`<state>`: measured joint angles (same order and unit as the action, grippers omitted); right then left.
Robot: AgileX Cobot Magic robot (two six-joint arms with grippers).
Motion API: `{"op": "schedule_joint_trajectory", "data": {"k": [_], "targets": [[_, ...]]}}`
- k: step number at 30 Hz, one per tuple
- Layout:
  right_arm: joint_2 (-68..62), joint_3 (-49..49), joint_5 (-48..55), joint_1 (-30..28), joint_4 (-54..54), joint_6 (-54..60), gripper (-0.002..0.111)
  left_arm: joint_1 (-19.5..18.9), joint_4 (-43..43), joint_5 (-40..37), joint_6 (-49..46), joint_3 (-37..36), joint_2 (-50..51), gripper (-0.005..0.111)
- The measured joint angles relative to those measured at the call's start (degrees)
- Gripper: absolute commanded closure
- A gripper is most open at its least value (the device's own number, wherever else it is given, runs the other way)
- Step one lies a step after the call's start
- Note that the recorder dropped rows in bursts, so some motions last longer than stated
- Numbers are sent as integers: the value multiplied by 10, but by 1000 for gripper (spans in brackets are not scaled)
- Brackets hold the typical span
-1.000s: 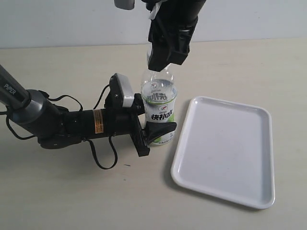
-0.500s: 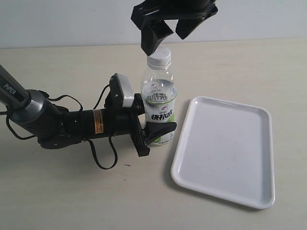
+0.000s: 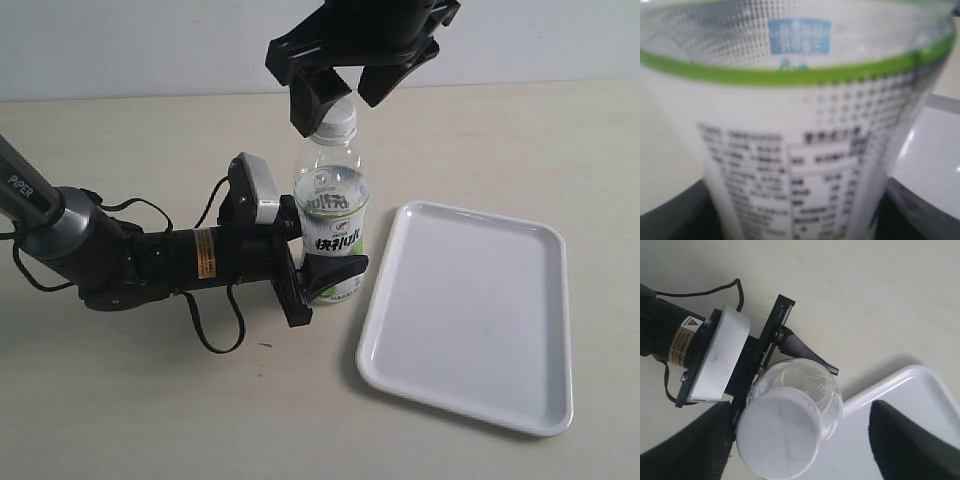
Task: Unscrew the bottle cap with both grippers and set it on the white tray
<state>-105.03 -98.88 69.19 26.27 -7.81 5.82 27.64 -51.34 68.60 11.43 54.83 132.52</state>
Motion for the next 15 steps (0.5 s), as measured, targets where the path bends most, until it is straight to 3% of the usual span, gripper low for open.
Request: {"op": "schedule_joint_trajectory", "data": {"k": [6, 15], "targets": [[0, 0, 0, 0, 0, 0, 49, 0, 0, 0, 0, 0, 0, 106], [0, 0, 0, 1, -10, 0, 92, 0, 1, -1, 1, 0, 0, 106]]}}
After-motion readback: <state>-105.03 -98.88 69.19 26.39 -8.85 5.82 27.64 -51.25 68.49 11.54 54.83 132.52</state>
